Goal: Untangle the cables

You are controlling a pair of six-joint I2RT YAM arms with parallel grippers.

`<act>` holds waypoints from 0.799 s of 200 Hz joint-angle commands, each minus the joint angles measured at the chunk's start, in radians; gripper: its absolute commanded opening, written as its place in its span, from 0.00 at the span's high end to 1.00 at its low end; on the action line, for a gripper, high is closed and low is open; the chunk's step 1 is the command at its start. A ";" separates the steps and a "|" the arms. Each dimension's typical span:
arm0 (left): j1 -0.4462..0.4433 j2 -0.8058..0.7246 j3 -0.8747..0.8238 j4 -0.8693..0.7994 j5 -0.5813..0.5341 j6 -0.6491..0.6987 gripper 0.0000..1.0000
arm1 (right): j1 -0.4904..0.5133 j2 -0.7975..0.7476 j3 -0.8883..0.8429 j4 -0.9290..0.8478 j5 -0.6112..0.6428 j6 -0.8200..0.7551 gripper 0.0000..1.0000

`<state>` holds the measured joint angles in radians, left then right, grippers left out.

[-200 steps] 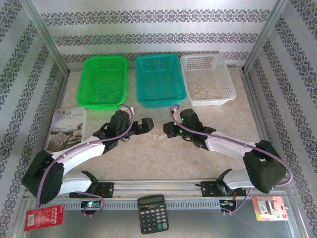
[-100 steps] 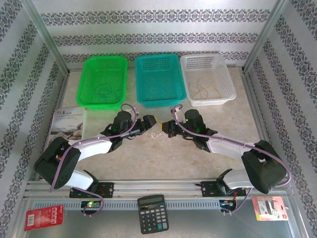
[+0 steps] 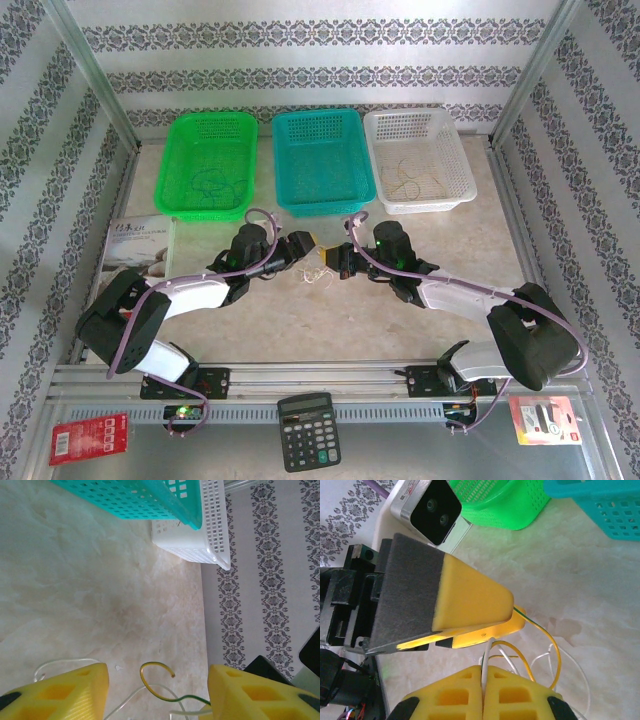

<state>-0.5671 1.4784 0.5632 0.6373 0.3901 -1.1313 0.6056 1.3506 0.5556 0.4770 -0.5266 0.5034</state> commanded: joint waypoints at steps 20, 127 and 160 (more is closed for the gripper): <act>0.015 0.013 0.036 0.050 -0.027 0.000 0.53 | -0.001 -0.024 -0.014 0.049 -0.038 0.010 1.00; 0.022 0.043 0.028 0.084 -0.035 0.001 0.72 | 0.010 -0.010 -0.006 0.049 -0.060 0.012 1.00; 0.025 0.045 0.029 0.088 -0.034 0.001 0.84 | 0.015 -0.005 -0.006 0.049 -0.062 0.009 1.00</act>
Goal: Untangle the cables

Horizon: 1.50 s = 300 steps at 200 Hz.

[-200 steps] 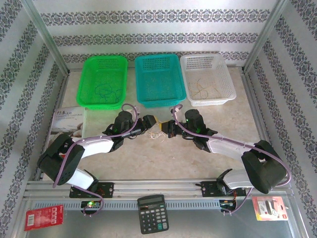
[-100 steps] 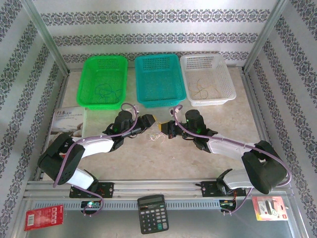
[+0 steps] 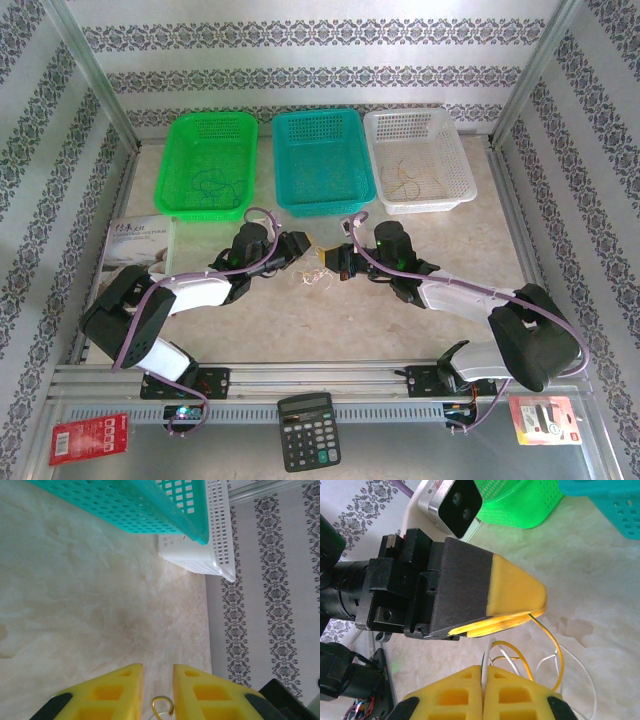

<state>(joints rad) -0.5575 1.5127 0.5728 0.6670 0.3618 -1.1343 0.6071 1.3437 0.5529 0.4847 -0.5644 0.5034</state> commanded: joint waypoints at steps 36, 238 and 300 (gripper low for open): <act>0.019 0.006 0.020 0.063 0.000 0.007 0.99 | 0.014 0.006 -0.003 0.039 -0.021 0.007 1.00; 0.029 -0.328 0.152 -0.078 0.020 -0.001 1.00 | 0.010 0.220 -0.036 0.074 0.112 -0.016 0.72; 0.029 -0.347 0.198 -0.090 0.028 -0.006 1.00 | 0.013 0.271 -0.036 0.107 0.118 0.002 0.74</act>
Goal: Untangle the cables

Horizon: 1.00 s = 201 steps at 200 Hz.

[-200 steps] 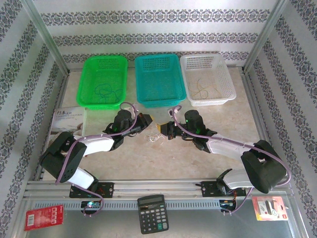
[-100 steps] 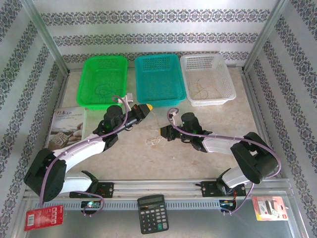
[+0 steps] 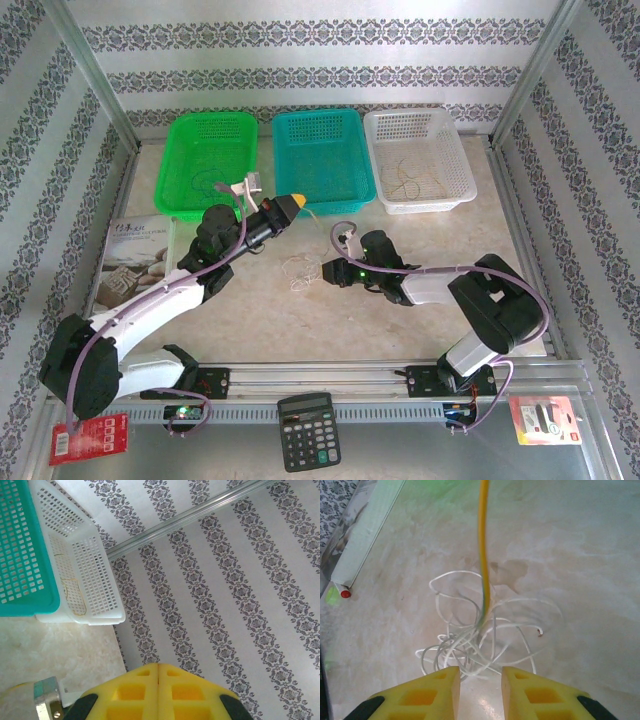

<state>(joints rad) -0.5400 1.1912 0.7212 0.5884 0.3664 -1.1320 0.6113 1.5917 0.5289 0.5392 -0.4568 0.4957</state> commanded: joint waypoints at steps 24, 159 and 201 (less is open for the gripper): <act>0.011 -0.029 0.080 -0.024 0.032 -0.006 1.00 | 0.011 0.038 -0.010 0.064 0.007 0.015 0.85; 0.012 -0.040 0.070 -0.171 0.034 0.189 1.00 | -0.121 -0.247 -0.005 -0.158 0.031 -0.015 0.67; 0.012 0.003 0.057 -0.167 0.078 0.220 1.00 | -0.180 -0.400 0.052 -0.276 0.008 -0.037 0.59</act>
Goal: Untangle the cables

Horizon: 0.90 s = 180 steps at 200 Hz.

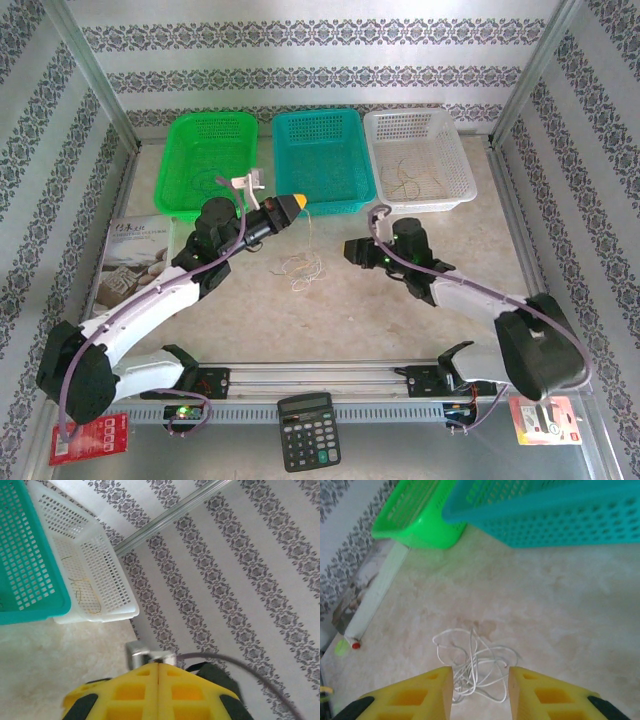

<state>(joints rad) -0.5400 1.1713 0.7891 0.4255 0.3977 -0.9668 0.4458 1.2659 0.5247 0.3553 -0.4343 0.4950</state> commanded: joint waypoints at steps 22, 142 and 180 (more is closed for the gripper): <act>0.011 0.046 -0.007 0.003 0.085 0.065 1.00 | -0.012 -0.126 0.096 -0.110 -0.080 -0.055 0.52; 0.010 0.105 0.029 -0.004 0.189 0.079 1.00 | 0.070 -0.121 0.236 -0.133 -0.244 -0.123 0.42; 0.007 0.108 0.035 -0.001 0.204 0.073 1.00 | 0.082 -0.081 0.263 -0.132 -0.234 -0.133 0.45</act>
<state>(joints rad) -0.5404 1.2709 0.7898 0.4171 0.5732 -0.9146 0.5156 1.1618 0.7467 0.2188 -0.6529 0.3889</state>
